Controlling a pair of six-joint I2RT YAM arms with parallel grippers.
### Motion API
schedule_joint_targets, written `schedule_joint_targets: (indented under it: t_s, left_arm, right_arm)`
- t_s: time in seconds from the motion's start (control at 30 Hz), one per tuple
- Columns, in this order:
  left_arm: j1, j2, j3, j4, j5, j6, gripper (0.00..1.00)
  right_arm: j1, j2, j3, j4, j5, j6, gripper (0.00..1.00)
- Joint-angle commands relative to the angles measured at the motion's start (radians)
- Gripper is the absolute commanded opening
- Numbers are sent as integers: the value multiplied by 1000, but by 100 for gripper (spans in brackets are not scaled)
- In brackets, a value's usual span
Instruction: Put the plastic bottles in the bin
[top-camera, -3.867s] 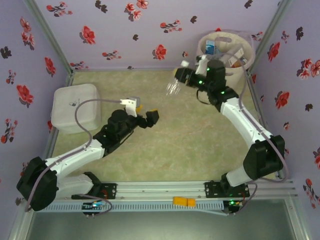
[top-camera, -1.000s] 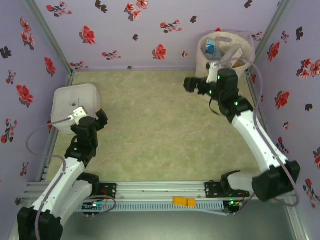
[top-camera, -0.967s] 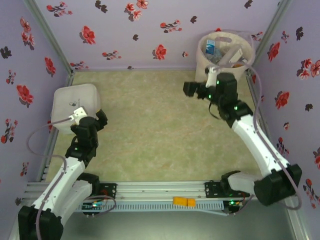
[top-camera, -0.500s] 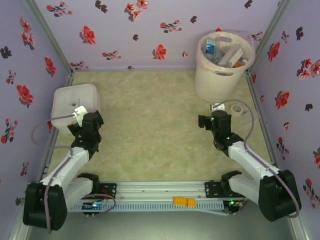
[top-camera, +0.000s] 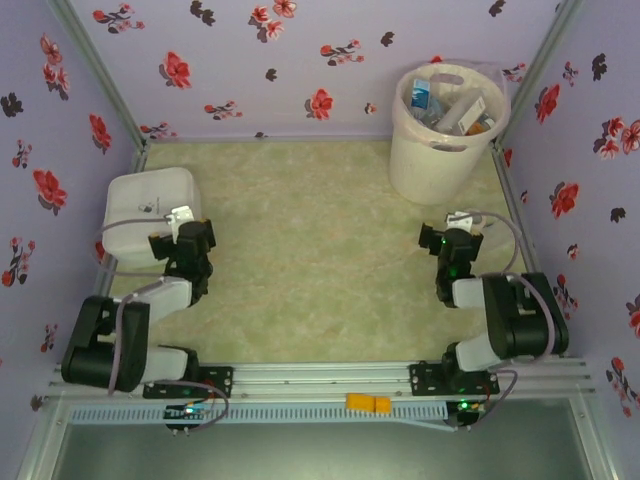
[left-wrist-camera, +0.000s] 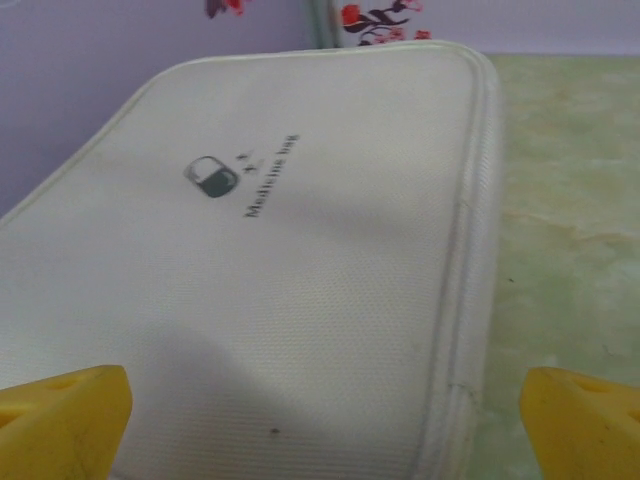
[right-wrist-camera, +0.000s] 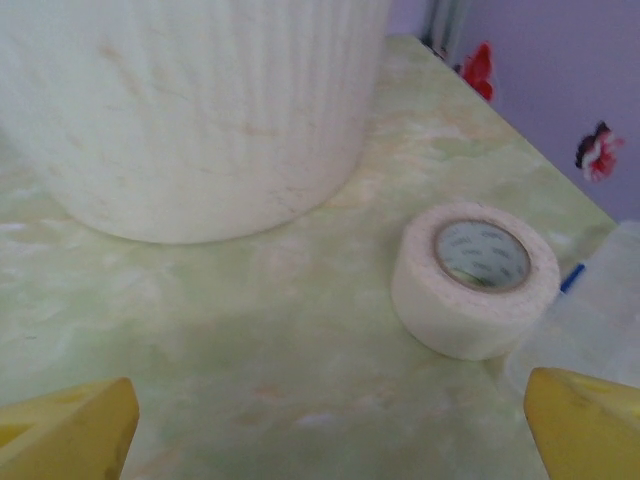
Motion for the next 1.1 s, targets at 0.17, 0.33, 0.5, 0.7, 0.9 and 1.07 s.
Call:
schedule_joint_targets:
  t_s: [0.17,0.33,0.5,0.7,0.9,1.07]
  left_arm:
    - [47,137,-80,427,200,157,100]
    - [104,244,-99,559,289,140,100]
    - [136,201,-17,337,332,90,100]
    - [138,208,-16,347,319,88,100]
    - [138,206,-17,348,320,88,100]
    - [138,206,-18,348,320,87,100]
  right_arm:
    - [-35,47,90,-21,-114,26,100]
    - [-36,44,102,-47,-115,26,100]
    - [-37,46,96,-34,-107,24,100]
    - [-35,43,93,-28,-89,26,100]
    - [-30,45,87,-18,-52,35,100]
    - [-30,43,88,-18,-53,32,100]
